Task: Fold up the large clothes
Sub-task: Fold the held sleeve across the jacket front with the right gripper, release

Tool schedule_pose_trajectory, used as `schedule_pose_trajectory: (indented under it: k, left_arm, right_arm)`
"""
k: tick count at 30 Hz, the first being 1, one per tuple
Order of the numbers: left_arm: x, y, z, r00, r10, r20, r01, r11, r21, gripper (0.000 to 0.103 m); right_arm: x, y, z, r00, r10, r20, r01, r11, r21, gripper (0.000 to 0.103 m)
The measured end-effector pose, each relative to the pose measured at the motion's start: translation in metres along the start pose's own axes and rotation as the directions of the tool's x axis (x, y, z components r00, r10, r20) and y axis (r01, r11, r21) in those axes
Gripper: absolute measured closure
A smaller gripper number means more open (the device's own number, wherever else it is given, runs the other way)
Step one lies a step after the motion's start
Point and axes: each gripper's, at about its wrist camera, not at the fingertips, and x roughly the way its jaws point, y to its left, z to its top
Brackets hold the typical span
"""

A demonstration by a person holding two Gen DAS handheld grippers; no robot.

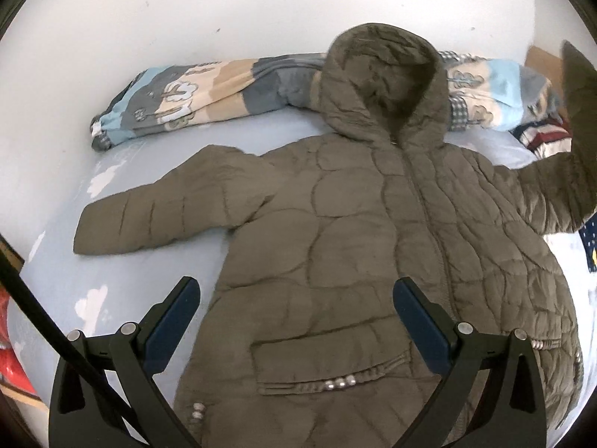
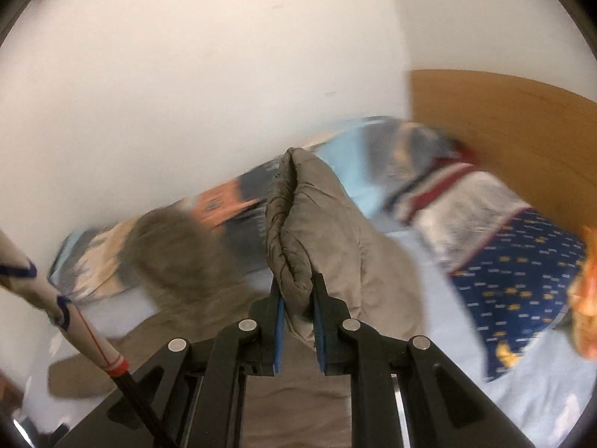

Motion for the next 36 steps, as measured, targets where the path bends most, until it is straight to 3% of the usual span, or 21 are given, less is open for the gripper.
schedule_pose_trajectory:
  k: [6, 11, 17, 18, 19, 20, 22, 25, 27, 30, 34, 36]
  left_arm:
    - [0.000, 0.026, 0.003, 1.000, 0.011, -0.012, -0.012, 0.997, -0.073, 0.000]
    - [0.007, 0.043, 0.003, 0.999, 0.022, -0.038, -0.026, 0.993, -0.119, 0.000]
    - [0.021, 0.047, 0.008, 0.997, 0.007, -0.071, -0.018, 0.988, -0.150, 0.000]
    - [0.023, 0.046, 0.009, 0.997, 0.010, -0.071, -0.021, 0.989, -0.144, 0.000]
    - [0.024, 0.046, 0.009, 0.997, 0.011, -0.070, -0.021, 0.990, -0.142, 0.000]
    - [0.025, 0.046, 0.010, 0.998, 0.012, -0.068, -0.021, 0.990, -0.141, 0.000]
    - [0.030, 0.046, 0.010, 0.997, 0.015, -0.074, -0.025, 0.989, -0.146, 0.000]
    - [0.042, 0.045, 0.012, 0.996, 0.013, -0.092, -0.028, 0.988, -0.155, 0.000]
    - [0.051, 0.042, 0.014, 0.994, 0.011, -0.107, -0.028, 0.987, -0.156, 0.000]
    - [0.059, 0.035, 0.015, 0.993, 0.020, -0.118, -0.038, 0.988, -0.151, 0.000]
    - [0.068, 0.021, 0.015, 0.990, 0.017, -0.138, -0.034, 0.992, -0.125, 0.000]
    - [0.070, 0.014, 0.016, 0.990, 0.011, -0.142, -0.026, 0.994, -0.102, 0.000]
  right_arm:
    - [0.034, 0.121, -0.054, 0.979, 0.172, -0.105, -0.182, 0.979, -0.093, 0.089]
    - [0.100, 0.189, -0.124, 0.946, 0.193, -0.261, -0.231, 0.965, -0.125, 0.089]
    - [0.167, 0.225, -0.196, 0.889, 0.170, -0.425, -0.246, 0.960, -0.132, 0.085]
    - [0.173, 0.221, -0.199, 0.888, 0.175, -0.426, -0.250, 0.960, -0.127, 0.078]
    - [0.175, 0.221, -0.202, 0.871, 0.200, -0.449, -0.278, 0.954, -0.114, 0.057]
    - [0.173, 0.221, -0.203, 0.852, 0.227, -0.472, -0.311, 0.945, -0.107, 0.050]
    - [0.163, 0.222, -0.195, 0.849, 0.255, -0.462, -0.350, 0.927, -0.133, 0.050]
    - [0.134, 0.205, -0.176, 0.868, 0.299, -0.396, -0.392, 0.903, -0.177, 0.049]
    - [0.126, 0.173, -0.156, 0.906, 0.260, -0.334, -0.331, 0.927, -0.177, 0.046]
    - [0.137, 0.116, -0.134, 0.955, 0.114, -0.273, -0.160, 0.975, -0.154, 0.045]
    - [0.164, 0.058, -0.125, 0.955, -0.075, -0.288, 0.051, 0.994, -0.092, 0.045]
    - [0.188, 0.038, -0.138, 0.920, -0.128, -0.370, 0.098, 0.990, -0.101, 0.045]
